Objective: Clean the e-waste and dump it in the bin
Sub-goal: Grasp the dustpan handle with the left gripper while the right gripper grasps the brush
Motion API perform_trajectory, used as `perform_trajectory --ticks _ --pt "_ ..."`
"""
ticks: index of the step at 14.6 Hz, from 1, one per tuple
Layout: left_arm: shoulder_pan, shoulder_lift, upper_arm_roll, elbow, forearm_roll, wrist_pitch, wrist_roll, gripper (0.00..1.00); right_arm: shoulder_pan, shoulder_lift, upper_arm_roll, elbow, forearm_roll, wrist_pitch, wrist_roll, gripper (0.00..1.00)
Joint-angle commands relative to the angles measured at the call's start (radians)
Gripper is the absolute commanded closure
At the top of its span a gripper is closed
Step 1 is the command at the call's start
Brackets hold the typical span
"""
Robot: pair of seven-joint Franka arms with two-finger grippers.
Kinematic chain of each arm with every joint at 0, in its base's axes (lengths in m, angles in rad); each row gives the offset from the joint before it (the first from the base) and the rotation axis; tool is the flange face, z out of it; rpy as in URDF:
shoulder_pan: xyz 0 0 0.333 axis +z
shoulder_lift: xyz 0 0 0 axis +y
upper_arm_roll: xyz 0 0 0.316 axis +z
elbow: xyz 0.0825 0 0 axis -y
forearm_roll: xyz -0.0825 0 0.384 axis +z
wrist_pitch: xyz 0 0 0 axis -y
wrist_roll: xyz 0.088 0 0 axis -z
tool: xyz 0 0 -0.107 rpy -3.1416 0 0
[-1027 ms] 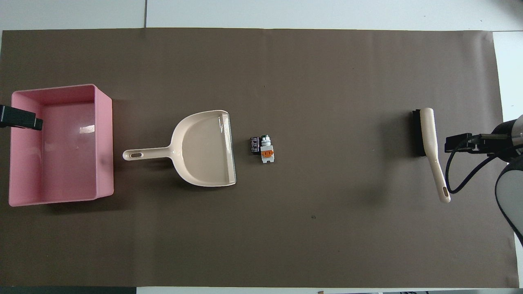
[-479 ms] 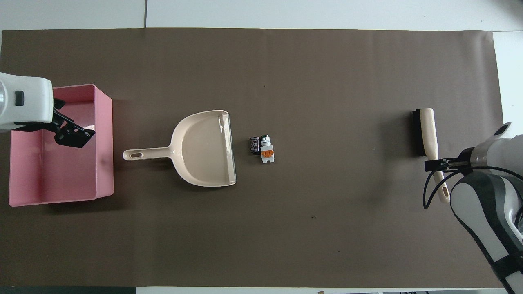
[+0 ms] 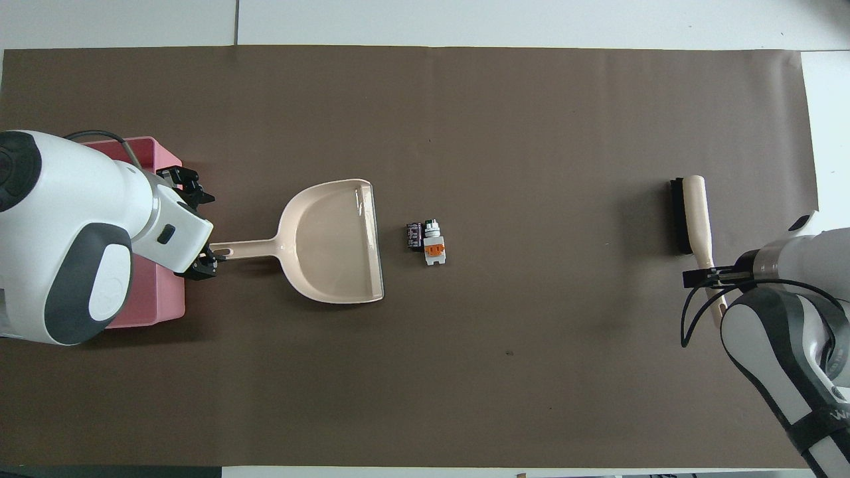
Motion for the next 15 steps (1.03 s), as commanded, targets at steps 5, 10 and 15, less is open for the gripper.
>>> perform_trajectory --ticks 5,10,15 --pt "-0.050 0.078 0.017 -0.114 0.008 0.188 0.019 0.01 -0.017 -0.010 0.009 -0.029 0.005 0.020 -0.029 0.15" --pt "-0.050 0.083 0.016 -0.164 0.008 0.261 0.006 0.02 -0.023 -0.010 0.008 -0.029 0.005 0.018 -0.055 0.26" --pt "-0.065 0.097 0.014 -0.191 0.008 0.322 -0.020 0.04 -0.032 -0.012 0.008 -0.031 0.005 0.017 -0.063 0.44"
